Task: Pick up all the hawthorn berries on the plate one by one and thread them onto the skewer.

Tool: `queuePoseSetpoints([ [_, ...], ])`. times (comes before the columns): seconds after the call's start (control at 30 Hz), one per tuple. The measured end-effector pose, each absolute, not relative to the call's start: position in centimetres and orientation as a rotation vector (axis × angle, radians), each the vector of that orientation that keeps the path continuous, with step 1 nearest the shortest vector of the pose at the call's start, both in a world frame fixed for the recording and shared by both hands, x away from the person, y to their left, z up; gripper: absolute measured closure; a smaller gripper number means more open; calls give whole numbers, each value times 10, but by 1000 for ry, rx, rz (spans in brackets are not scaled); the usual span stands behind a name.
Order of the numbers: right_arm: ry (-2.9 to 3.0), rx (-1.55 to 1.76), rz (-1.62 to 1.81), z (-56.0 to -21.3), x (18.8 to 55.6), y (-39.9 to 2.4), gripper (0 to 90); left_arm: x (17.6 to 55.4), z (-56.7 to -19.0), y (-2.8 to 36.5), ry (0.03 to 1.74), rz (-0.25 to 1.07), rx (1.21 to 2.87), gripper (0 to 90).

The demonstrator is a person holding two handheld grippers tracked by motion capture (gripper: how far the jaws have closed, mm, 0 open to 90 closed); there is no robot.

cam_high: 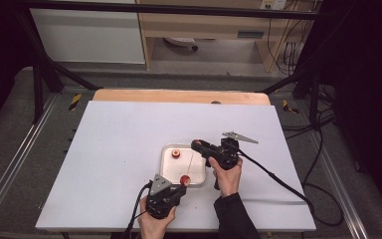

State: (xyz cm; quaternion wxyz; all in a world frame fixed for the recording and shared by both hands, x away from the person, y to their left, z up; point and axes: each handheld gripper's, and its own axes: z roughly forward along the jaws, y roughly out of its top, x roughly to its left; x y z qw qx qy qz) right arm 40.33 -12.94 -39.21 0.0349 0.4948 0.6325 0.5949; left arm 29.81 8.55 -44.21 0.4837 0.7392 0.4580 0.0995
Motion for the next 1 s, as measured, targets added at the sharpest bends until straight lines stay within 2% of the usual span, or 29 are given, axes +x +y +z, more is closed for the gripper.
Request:
queuePoseSetpoints([
  [1.0, 1855, 1466, 1981, -389, 388, -127, 609, 301, -440, 84, 1118, 235, 1754, 882],
])
